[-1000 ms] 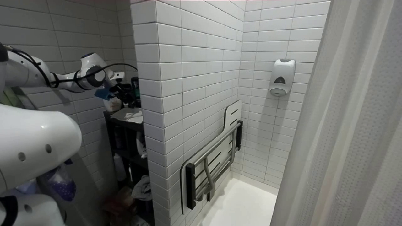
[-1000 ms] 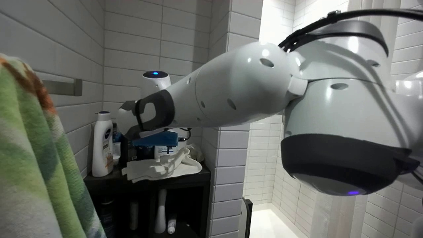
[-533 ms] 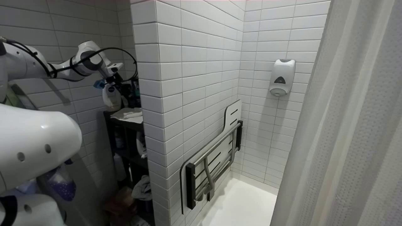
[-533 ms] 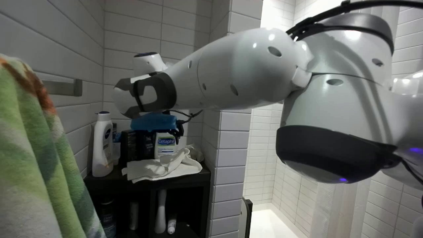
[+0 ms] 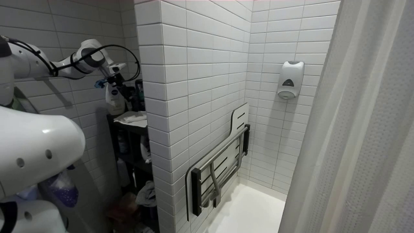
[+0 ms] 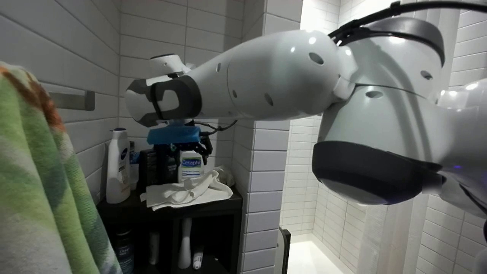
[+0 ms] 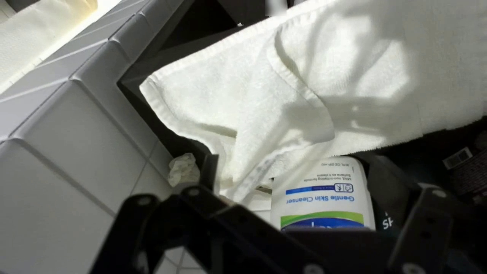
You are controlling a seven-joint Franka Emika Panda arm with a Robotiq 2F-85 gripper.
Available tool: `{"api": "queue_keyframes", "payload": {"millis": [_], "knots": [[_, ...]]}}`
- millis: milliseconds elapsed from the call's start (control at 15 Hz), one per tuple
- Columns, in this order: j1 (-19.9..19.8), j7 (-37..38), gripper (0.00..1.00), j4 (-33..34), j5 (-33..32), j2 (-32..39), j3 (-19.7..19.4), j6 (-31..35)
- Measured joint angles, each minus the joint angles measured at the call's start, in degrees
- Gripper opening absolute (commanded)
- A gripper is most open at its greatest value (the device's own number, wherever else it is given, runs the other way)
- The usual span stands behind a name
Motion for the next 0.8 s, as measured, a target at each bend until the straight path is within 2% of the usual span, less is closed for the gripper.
{"api": "queue_keyframes", "payload": {"millis": [200, 333, 600, 800], "knots": [[0.0, 0.0, 1.00, 0.0, -0.7, -0.2, 0.0, 0.0], [0.0, -0.3, 1.00, 0.2, -4.3, -0.8, -0.1, -1.2], [-0.8, -0.2, 1.00, 1.5, -11.1, -1.7, -0.2, -6.3], [-2.0, -0.1, 1.00, 3.4, -11.6, -1.5, -0.2, -10.5]]}}
